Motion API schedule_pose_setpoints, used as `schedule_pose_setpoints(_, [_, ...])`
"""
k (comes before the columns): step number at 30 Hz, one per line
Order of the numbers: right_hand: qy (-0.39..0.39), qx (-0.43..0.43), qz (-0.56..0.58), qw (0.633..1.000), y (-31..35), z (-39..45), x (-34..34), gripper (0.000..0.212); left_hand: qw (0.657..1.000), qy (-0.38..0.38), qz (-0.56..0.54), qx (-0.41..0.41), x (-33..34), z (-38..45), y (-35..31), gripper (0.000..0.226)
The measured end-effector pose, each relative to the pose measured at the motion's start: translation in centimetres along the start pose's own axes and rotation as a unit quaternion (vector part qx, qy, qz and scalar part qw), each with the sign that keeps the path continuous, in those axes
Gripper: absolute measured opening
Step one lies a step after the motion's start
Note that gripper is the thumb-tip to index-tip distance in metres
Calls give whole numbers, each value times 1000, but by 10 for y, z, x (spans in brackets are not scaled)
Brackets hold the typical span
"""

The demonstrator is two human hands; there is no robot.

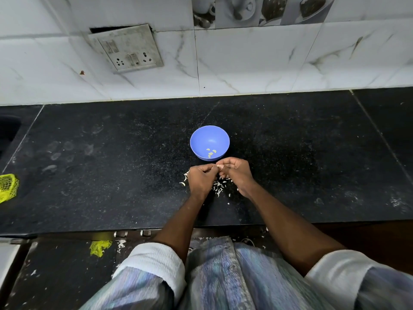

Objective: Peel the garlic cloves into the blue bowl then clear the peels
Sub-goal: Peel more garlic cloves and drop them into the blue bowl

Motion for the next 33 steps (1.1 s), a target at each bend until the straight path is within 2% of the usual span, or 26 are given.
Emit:
schedule_pose_setpoints(6, [30,3,6,1000,-3,0,3,13,999,-29,35,-11,-6,2,0,17])
schedule_pose_setpoints(13, [20,5,5,1000,-3,-1,3,13,998,-21,51,-31,-3,3,4,16])
schedule_pose_setpoints(19, [9,11,-21,1000,-4,-1,2,13,997,-14,63,-47,-2,2,8,24])
schedule_pose_setpoints(29, [-2,-2,-68,998,2,1,5,13,998,-11,18,-66,2,4,12,26])
schedule_pose_setpoints(33, [0,7,-53,999,2,0,8,11,998,-5,18,-58,1,4,13,30])
Point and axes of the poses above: each hand's wrist, its own z-axis towards the middle knuckle, its own x-axis out of the palm, y = z × x, the point moved 8 cm from there along z, towards the middle knuckle, and after that the axes turned 5 degrees about x, right-handed, at the moved point
